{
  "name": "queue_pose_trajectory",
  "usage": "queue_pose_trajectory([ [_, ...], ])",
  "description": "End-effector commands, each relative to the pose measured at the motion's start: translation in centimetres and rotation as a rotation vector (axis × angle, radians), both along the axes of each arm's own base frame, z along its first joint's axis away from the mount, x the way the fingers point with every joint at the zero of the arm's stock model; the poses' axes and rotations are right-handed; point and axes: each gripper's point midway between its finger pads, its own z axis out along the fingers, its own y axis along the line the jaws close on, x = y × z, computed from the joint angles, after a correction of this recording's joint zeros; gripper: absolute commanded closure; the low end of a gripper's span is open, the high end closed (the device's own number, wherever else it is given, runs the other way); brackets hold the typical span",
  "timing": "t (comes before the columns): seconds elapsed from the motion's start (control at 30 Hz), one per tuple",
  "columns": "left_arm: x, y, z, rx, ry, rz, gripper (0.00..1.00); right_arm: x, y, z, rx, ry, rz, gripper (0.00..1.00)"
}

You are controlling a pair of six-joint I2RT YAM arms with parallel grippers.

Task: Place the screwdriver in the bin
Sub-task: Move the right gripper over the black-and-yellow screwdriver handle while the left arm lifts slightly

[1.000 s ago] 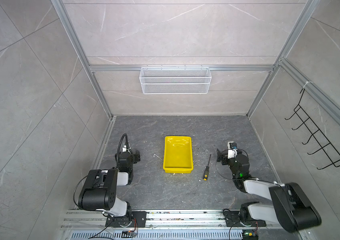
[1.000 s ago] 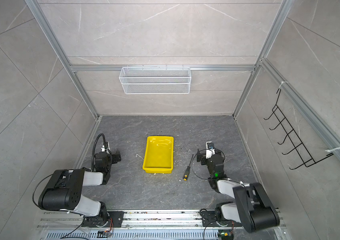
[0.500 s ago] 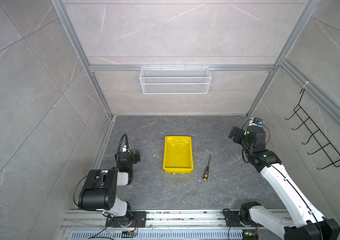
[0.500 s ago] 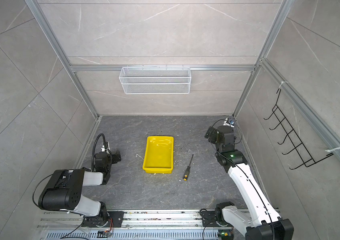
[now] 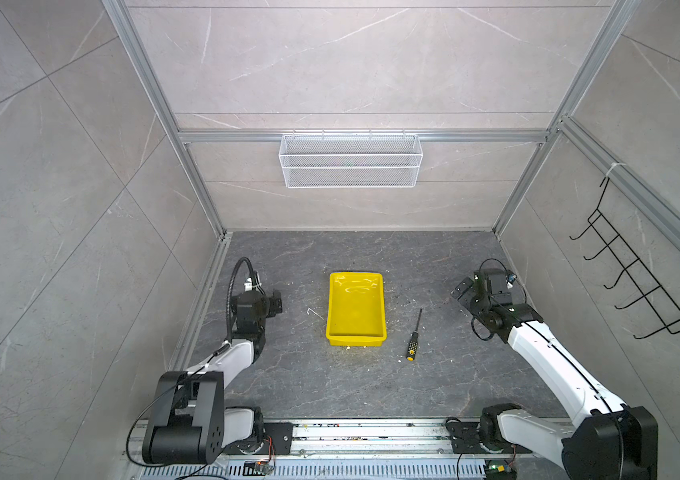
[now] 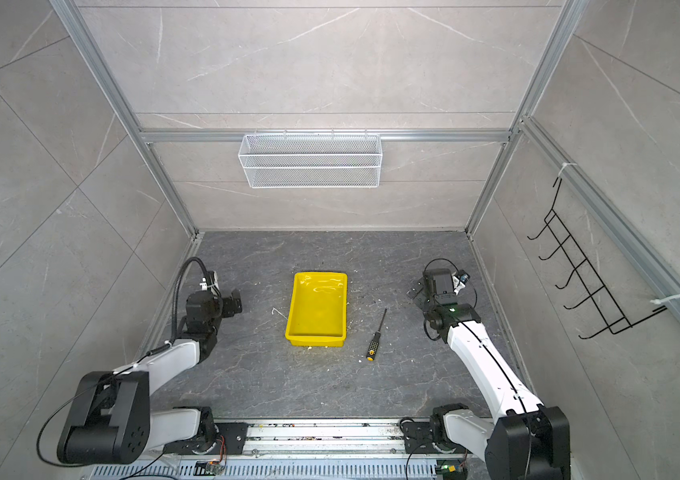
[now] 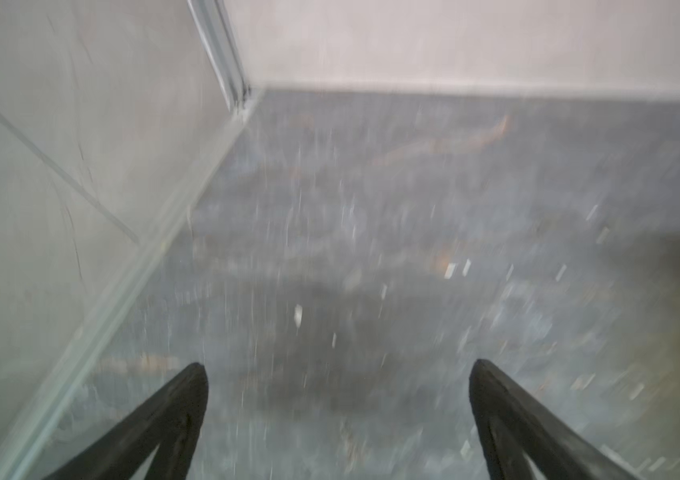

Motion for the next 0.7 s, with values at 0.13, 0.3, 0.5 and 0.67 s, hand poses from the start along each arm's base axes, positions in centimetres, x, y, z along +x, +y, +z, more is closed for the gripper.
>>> queue_pose_trajectory([
  [0.13, -6.3, -9.3, 1.8, -0.408, 0.247, -0.264, 0.0, -1.8, -1.4, -0.9, -0.045, 0.165, 0.03, 0.0],
  [0.3, -10.8, -10.8, -2.0, -0.554, 0.367, -0.269, 0.0, -3.0, 1.8, -3.7, 0.09, 0.213, 0.166, 0.0],
  [0.5, -12.8, -6.7, -3.9, -0.422, 0.423, -0.073, 0.0, -2.6, 5.9, -4.4, 0.26, 0.198, 0.279, 0.04],
  [0.67, -12.3, -5.7, -4.8, -0.411, 0.395, -0.006, 0.0, -4.6, 10.9, -6.1, 0.32, 0.255, 0.318, 0.06],
])
